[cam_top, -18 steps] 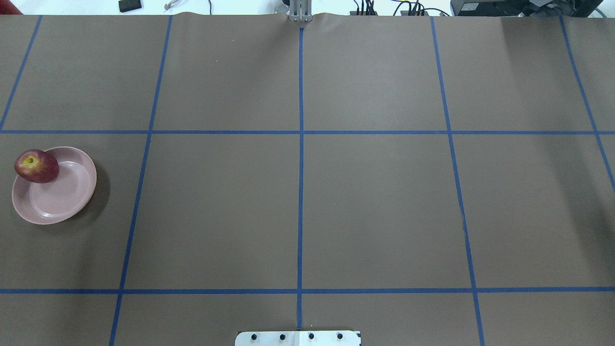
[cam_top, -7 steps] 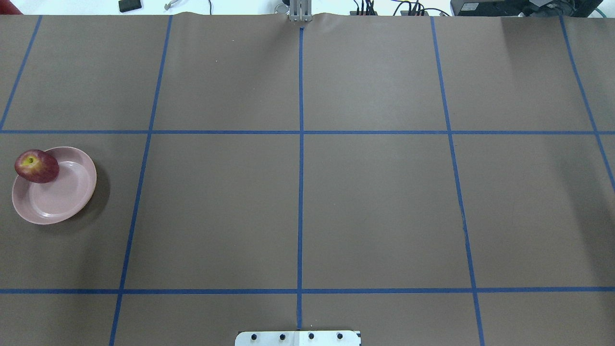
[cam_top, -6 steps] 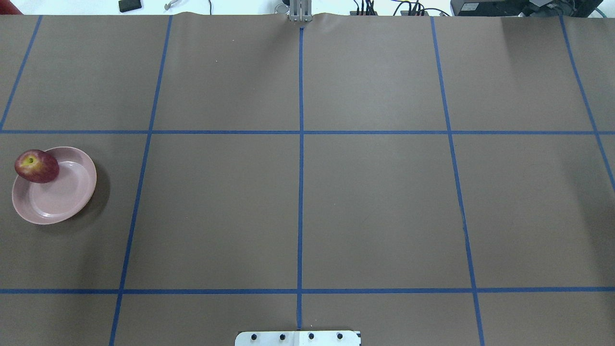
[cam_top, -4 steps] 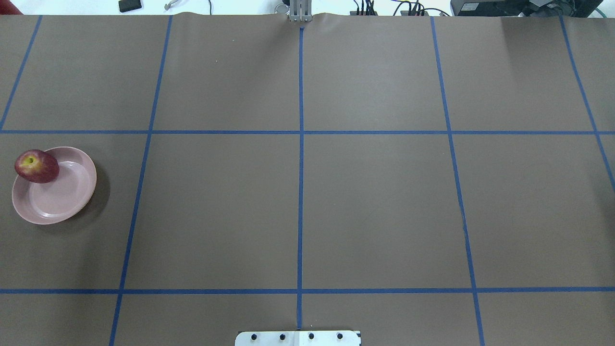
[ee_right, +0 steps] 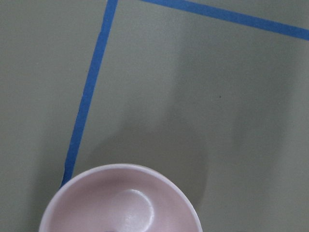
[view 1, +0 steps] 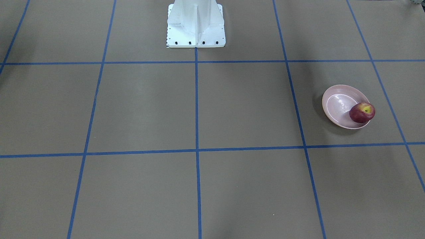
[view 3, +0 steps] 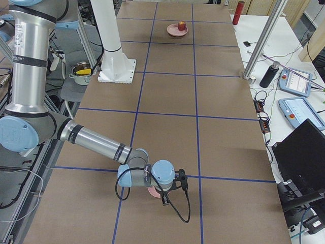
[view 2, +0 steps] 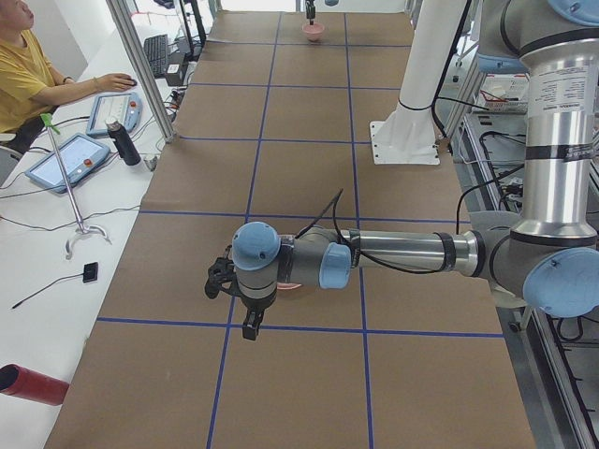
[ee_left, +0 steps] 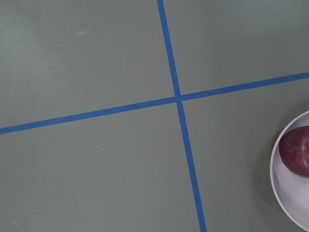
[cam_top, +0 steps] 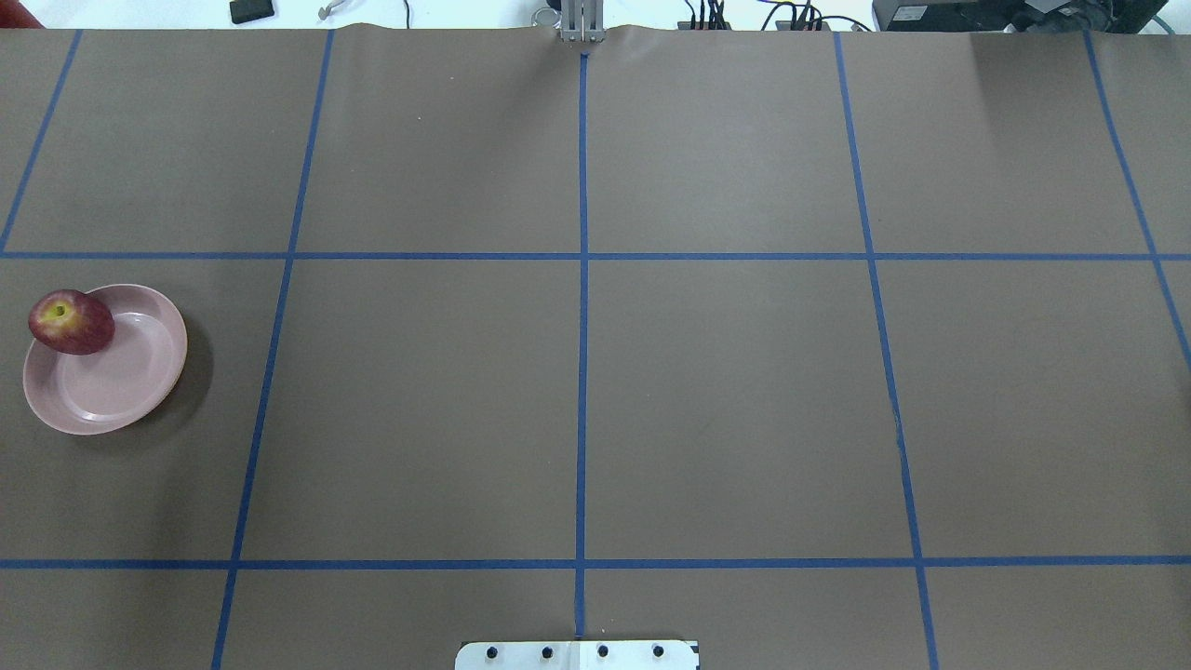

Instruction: Move apple from plate to bowl

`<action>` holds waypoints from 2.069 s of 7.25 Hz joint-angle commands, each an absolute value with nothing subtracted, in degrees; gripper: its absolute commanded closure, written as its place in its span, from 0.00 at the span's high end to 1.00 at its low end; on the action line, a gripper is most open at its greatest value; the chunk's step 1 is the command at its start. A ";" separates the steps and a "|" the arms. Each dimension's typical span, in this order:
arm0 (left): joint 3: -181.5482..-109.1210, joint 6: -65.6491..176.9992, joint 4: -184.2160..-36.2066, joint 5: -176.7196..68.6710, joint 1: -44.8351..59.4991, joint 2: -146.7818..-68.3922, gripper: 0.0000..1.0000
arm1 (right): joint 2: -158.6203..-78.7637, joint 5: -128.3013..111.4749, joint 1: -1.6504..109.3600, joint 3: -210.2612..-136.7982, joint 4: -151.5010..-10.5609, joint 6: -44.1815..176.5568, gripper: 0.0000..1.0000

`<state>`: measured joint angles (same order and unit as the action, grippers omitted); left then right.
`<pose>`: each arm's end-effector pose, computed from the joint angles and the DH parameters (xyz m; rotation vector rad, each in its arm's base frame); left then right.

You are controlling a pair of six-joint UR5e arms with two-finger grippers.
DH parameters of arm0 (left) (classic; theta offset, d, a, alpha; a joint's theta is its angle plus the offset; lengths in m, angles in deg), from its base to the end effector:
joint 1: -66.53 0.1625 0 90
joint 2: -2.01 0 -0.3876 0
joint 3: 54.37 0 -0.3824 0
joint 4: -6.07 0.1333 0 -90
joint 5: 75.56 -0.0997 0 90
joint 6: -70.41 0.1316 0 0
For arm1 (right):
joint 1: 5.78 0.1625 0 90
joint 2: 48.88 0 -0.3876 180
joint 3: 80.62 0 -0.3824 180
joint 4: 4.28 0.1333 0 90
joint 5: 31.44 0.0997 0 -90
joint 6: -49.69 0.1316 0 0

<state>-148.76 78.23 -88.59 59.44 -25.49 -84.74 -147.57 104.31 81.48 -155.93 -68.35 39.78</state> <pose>-0.0567 -0.4672 0.6244 0.1630 0.7742 0.1356 0.0201 -0.3975 0.7847 0.0922 -0.7960 -0.2266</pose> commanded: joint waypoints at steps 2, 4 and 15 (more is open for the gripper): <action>-148.76 78.23 -88.59 59.44 -25.49 -84.74 0.98 | -147.50 103.57 80.97 -154.37 -68.36 39.58 0.54; -148.76 78.23 -88.59 59.53 -25.49 -84.74 0.98 | -147.50 103.04 80.80 -153.84 -68.36 39.58 0.13; -148.76 78.23 -88.50 59.53 -25.49 -84.65 0.98 | -125.13 110.53 63.27 -176.75 -81.19 89.56 0.00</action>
<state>-148.77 78.23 -88.53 59.53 -25.49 -84.65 -129.64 112.47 69.56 -173.39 -81.11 76.22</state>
